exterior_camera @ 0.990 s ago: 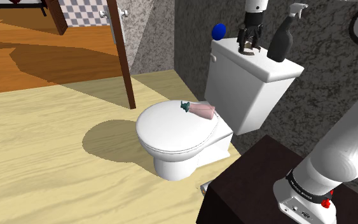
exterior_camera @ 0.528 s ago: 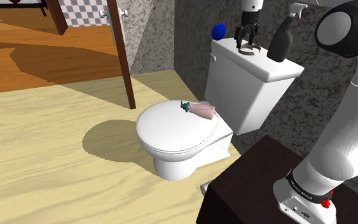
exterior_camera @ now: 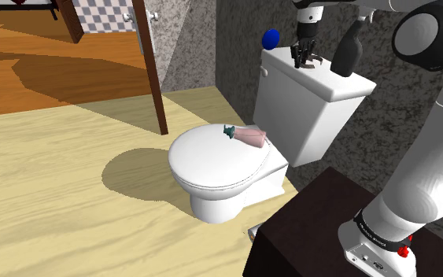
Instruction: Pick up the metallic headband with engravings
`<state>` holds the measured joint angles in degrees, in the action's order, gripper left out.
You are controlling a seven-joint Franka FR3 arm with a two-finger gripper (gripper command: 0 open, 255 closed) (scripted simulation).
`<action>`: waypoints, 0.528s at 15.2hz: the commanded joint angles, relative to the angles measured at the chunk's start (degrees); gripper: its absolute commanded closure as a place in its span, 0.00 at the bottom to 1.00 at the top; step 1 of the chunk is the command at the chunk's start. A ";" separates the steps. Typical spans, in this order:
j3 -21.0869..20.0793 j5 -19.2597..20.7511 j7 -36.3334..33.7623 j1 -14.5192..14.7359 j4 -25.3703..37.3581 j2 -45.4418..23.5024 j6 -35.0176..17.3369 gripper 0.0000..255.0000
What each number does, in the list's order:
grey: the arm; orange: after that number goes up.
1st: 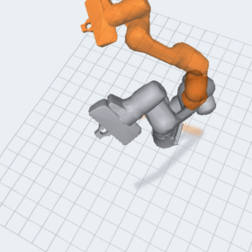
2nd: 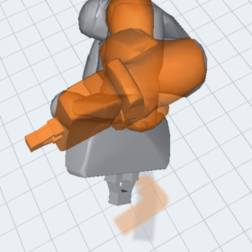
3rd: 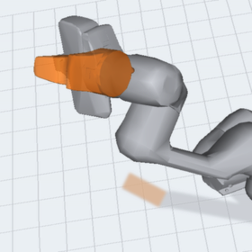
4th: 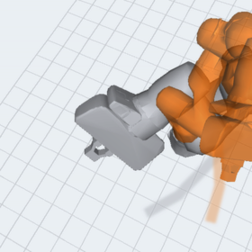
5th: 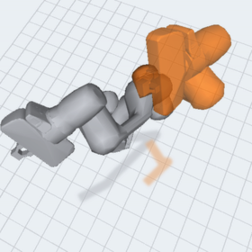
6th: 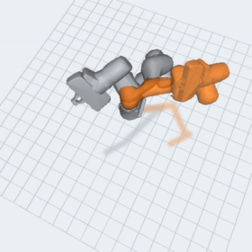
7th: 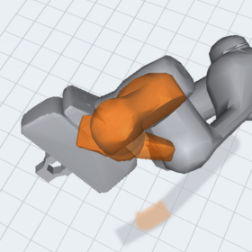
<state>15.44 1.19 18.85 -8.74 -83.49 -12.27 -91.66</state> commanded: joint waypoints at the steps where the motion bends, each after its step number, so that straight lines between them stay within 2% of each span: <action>1: -0.01 0.00 -0.03 0.02 -0.11 0.01 -0.11 1.00; 8: 0.00 -0.02 0.01 -0.02 0.06 -0.06 -0.01 1.00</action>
<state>15.33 1.08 18.87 -8.67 -83.29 -12.32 -91.65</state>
